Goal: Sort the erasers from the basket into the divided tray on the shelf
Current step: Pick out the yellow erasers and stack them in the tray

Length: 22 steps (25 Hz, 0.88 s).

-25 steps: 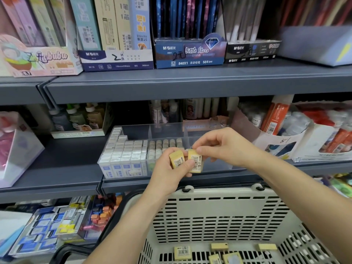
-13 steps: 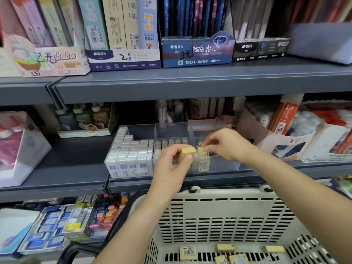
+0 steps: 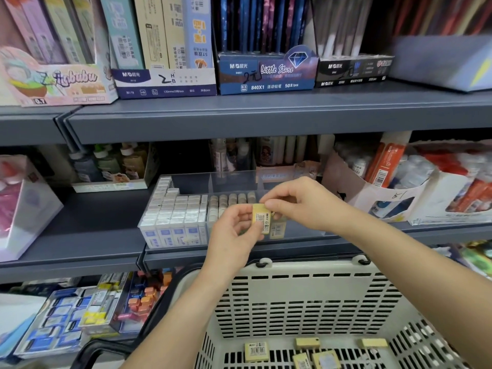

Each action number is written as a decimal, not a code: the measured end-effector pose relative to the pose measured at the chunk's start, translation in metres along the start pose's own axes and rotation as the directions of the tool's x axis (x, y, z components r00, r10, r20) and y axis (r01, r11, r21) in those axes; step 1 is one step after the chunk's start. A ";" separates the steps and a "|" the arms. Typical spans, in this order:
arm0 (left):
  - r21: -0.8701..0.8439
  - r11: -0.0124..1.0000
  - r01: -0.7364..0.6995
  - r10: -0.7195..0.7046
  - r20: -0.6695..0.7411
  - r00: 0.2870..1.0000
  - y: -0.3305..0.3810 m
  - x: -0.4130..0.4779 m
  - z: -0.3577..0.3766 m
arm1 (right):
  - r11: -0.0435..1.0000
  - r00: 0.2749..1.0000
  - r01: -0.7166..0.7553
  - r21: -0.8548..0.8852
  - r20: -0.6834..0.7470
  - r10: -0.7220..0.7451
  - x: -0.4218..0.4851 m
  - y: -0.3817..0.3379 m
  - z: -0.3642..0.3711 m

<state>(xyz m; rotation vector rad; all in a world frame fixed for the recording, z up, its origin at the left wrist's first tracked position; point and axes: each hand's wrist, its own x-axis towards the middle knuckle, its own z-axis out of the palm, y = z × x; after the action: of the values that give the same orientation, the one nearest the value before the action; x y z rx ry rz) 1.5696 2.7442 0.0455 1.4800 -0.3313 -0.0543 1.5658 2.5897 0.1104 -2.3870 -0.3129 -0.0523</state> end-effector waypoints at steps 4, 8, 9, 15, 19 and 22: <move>0.093 0.996 -0.013 0.011 0.022 1.000 0.001 -0.002 -0.001 | 0.998 0.999 -0.013 -0.059 0.032 0.014 -0.002 -0.001 -0.012; 0.217 0.976 0.002 -0.001 -0.007 1.000 -0.001 -0.001 -0.007 | 0.981 0.964 -0.137 -0.137 -0.248 0.100 0.011 0.017 -0.036; 0.225 0.974 0.012 -0.009 -0.015 1.000 -0.001 -0.001 -0.008 | 0.965 0.955 -0.169 -0.200 -0.275 0.110 0.015 0.022 -0.034; 0.294 0.956 0.024 -0.021 -0.013 1.000 -0.003 -0.001 -0.003 | 0.916 0.983 -0.164 -0.365 0.015 0.182 0.031 0.043 0.003; 0.315 0.949 0.025 -0.022 -0.011 1.000 -0.002 -0.002 -0.003 | 0.912 0.973 -0.164 -0.375 0.088 0.212 0.032 0.049 0.006; 0.282 0.959 -0.010 0.018 -0.027 0.999 0.002 -0.015 0.004 | 0.927 0.992 -0.120 -0.355 -0.066 0.103 0.015 0.039 0.004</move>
<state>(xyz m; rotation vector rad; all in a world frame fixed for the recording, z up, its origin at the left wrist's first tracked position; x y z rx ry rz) 1.5539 2.7440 0.0451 1.7595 -0.3361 0.0276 1.5896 2.5676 0.0840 -2.7575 -0.1531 -0.1204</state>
